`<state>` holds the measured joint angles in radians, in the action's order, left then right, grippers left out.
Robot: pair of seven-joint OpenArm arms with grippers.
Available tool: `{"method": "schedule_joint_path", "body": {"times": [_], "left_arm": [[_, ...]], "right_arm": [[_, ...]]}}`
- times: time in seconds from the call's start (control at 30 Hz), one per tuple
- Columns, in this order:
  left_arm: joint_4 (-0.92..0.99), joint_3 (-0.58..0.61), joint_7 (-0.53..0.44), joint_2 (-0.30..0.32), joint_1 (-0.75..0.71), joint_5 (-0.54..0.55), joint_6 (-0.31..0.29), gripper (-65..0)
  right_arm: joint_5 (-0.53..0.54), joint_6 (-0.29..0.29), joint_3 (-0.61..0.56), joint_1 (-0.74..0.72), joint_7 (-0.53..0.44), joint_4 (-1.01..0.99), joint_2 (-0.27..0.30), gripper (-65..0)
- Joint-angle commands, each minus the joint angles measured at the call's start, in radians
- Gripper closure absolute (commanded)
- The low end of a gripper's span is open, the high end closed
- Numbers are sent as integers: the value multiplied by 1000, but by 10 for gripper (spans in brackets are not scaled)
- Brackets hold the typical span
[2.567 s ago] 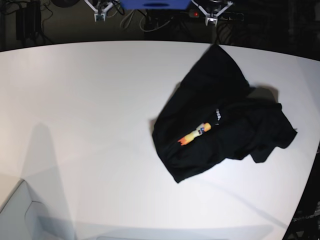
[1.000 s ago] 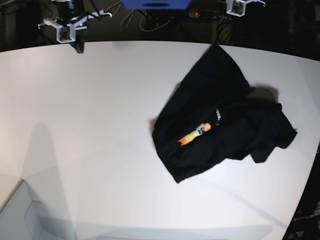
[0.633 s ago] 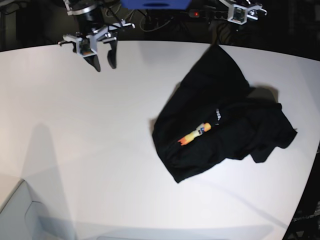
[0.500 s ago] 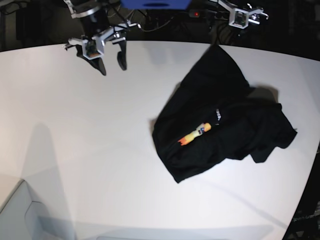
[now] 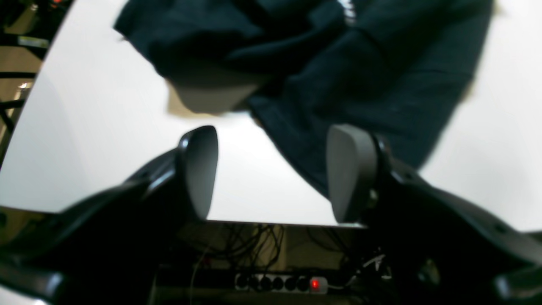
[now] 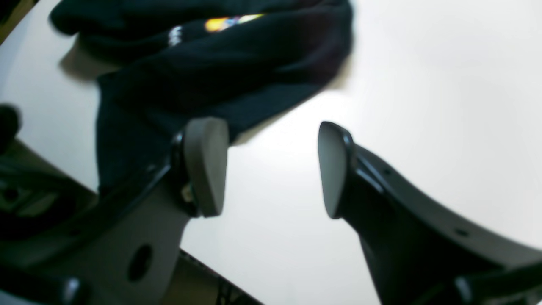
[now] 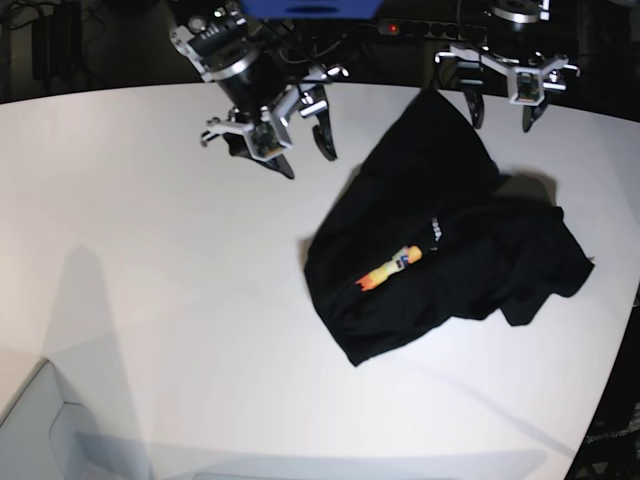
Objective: Layout the t-shirt on the table in an organized manner, then fold the t-shirt properly
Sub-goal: 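Move both grippers out over the crumpled black t-shirt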
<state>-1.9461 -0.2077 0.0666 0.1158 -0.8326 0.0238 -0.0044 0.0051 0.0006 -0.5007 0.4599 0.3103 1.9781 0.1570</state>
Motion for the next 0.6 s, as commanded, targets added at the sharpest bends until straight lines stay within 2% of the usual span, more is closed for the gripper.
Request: {"method": "schedule_joint_path", "body": {"times": [0.0, 0.13, 0.2, 0.33, 0.57], "left_arm": [[1, -6, 3, 2, 16, 34, -1, -398], [49, -12, 147, 11, 98, 227, -1, -398], [49, -12, 190, 11, 118, 284, -1, -398], [37, -45, 201, 9, 124, 308, -1, -398], [23, -284, 206, 9, 192, 311, -1, -399]], "right_arm": [[-3, -9, -9, -17, -20, -1, -3, -348], [-3, -9, -31, -54, -18, -58, -17, -348], [-3, -9, -33, -57, -18, -67, -17, -348], [-3, -9, -33, -66, -18, -73, -17, -348], [-3, -9, -54, -82, -20, -136, -27, -348]]}}
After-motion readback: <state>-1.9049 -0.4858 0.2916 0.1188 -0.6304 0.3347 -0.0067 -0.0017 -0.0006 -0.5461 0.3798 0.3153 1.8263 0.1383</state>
